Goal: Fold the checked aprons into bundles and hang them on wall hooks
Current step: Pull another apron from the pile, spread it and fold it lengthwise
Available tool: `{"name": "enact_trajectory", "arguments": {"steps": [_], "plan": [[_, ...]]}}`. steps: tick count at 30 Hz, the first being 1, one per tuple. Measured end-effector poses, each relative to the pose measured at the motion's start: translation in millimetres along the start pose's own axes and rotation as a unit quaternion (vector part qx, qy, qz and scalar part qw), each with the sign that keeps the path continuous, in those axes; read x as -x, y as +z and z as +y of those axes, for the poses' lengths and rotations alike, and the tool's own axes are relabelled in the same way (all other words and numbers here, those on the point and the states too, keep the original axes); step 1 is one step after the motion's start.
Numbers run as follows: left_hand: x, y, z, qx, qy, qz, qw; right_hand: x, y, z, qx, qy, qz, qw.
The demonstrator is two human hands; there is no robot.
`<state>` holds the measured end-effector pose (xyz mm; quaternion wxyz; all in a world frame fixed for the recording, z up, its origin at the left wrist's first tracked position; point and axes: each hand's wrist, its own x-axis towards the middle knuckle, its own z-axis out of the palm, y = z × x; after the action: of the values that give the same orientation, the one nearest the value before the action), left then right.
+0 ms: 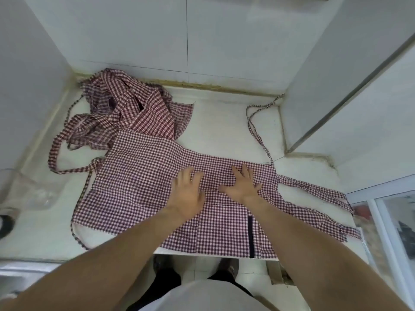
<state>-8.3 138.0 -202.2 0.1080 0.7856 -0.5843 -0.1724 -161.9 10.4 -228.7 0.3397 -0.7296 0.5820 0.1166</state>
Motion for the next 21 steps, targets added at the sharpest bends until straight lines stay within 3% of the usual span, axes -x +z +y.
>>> {"name": "enact_trajectory", "arguments": {"steps": [3, 5, 8, 11, 15, 16, 18, 21], "plan": [[7, 31, 20, -0.025, -0.04, -0.264, 0.963, 2, -15, 14, -0.093, -0.063, 0.011, 0.994], [3, 38, 24, -0.056, -0.063, -0.325, 0.942, 7, -25, 36, -0.113, -0.105, 0.015, 0.988], [-4, 31, 26, -0.086, -0.099, -0.359, 0.924, 16, -34, 77, -0.033, -0.153, 0.042, 0.987], [-18, 23, 38, -0.109, -0.119, -0.378, 0.912, 27, -42, 122, 0.042, -0.123, 0.103, 0.986], [-34, 33, 80, -0.082, -0.121, -0.231, 0.962, 47, -41, 160, 0.068, -0.089, 0.11, 0.988], [-32, 39, 87, -0.066, -0.11, -0.229, 0.965, 49, -39, 162, 0.043, -0.092, 0.101, 0.99], [-27, 55, 101, -0.078, -0.102, -0.297, 0.946, 53, -44, 172, 0.011, -0.089, 0.081, 0.993], [-25, 68, 106, -0.117, -0.123, -0.361, 0.917, 57, -62, 197, 0.057, -0.107, 0.027, 0.992]]}}
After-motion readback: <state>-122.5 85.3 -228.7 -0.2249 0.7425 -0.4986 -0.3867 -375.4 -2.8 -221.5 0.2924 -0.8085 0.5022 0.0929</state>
